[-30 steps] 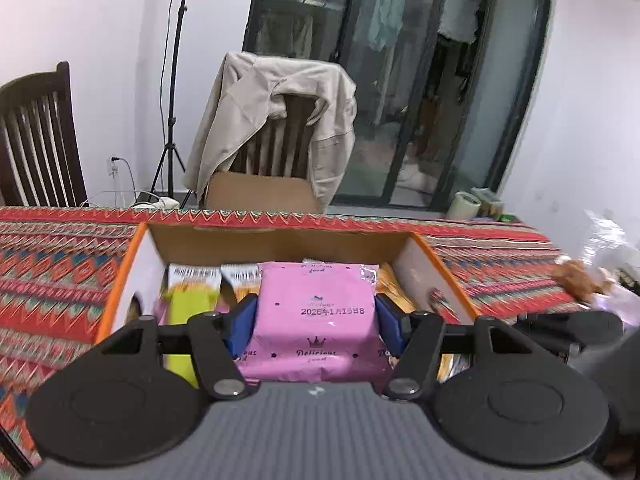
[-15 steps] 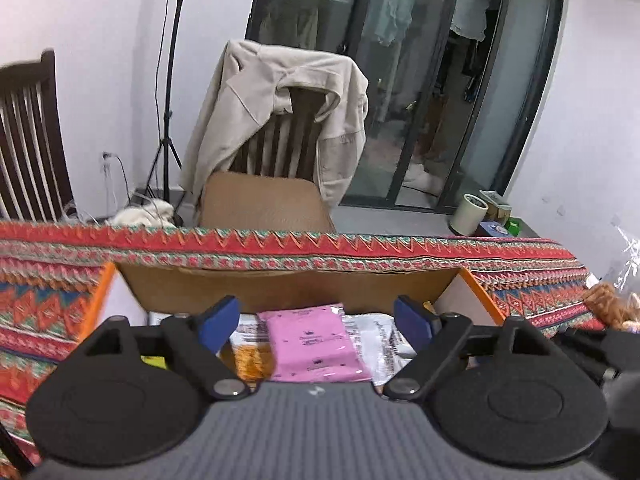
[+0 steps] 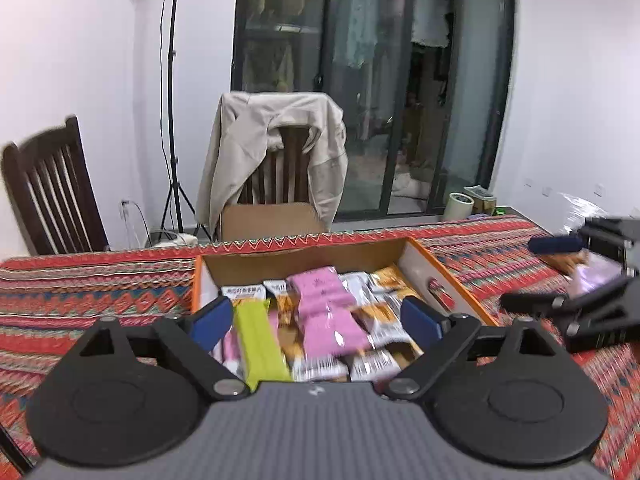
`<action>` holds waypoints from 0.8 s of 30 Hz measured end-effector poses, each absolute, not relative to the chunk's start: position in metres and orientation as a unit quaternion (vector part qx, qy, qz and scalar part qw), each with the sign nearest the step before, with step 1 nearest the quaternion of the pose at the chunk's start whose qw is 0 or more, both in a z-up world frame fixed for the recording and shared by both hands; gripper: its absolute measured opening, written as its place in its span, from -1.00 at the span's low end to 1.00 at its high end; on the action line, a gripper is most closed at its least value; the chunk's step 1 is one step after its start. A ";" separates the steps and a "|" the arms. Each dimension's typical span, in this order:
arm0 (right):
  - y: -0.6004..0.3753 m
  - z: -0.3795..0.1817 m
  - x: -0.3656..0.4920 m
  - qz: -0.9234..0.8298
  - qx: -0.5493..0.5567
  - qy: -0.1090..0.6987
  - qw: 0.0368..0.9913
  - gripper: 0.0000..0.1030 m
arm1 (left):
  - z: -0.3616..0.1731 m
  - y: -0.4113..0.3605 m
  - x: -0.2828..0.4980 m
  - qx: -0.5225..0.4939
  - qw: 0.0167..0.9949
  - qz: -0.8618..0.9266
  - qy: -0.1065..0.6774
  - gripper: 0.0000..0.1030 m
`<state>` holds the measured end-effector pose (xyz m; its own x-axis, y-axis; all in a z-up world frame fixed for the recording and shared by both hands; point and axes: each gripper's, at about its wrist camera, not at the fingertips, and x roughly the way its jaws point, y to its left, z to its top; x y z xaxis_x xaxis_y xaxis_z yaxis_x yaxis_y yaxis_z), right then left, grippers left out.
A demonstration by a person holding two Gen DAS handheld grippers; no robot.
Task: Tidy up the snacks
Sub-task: 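Withdraw both tools from the box toward the green bar and chip bag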
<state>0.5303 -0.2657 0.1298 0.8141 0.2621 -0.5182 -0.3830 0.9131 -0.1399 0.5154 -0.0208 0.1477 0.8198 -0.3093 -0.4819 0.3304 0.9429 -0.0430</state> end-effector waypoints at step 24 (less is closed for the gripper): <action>-0.290 0.054 0.223 0.163 -0.082 0.230 0.956 0.77 | 0.079 0.035 0.201 -0.050 0.970 -0.063 0.228 1.00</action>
